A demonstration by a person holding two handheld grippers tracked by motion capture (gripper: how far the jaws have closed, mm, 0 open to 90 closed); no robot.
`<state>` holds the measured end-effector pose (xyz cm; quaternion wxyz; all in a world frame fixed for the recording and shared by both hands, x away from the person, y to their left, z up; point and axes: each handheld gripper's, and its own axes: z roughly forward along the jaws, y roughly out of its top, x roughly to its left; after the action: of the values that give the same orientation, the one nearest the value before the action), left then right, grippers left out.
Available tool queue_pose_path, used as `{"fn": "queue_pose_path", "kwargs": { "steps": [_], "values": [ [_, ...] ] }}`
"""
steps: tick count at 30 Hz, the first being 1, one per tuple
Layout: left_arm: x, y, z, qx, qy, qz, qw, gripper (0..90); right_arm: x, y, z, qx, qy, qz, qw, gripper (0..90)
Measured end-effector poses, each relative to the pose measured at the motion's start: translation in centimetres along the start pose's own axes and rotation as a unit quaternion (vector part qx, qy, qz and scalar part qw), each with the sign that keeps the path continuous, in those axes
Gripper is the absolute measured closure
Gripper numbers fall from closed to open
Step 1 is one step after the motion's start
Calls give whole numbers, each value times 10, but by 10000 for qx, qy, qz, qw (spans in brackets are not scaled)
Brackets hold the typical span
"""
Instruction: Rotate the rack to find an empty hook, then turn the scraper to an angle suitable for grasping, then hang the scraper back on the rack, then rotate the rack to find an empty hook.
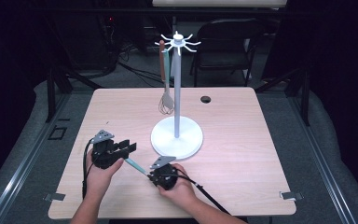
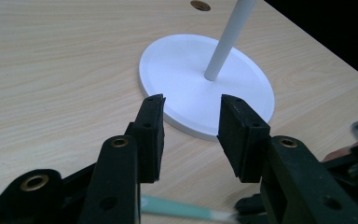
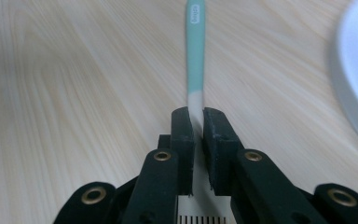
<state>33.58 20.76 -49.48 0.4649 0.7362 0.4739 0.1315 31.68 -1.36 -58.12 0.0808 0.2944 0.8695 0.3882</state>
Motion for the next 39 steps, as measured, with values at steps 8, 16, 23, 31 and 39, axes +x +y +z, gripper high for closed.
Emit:
{"fn": "queue_pose_path", "kwargs": {
  "steps": [8, 16, 23, 31, 39],
  "values": [
    [-6, -1, 5, 68, -25, 66, 10000, 607, -30, -46, -56, 82, -41, 163, 9998, 828],
    [-9, -3, 10, 139, -41, 110, 9998, 608, -40, -73, -88, 152, -115, 95, 9998, 827],
    [-10, -4, 11, 170, -34, 101, 9998, 608, -43, -79, -97, 201, -98, 119, 9997, 826],
    [-9, -5, 10, 150, -38, 83, 9998, 608, -46, -80, -100, 167, -53, 228, 9996, 786],
    [-11, -6, 13, 191, -61, 111, 9997, 607, -46, -77, -94, 81, -142, 276, 9995, 749]
  ]
}}
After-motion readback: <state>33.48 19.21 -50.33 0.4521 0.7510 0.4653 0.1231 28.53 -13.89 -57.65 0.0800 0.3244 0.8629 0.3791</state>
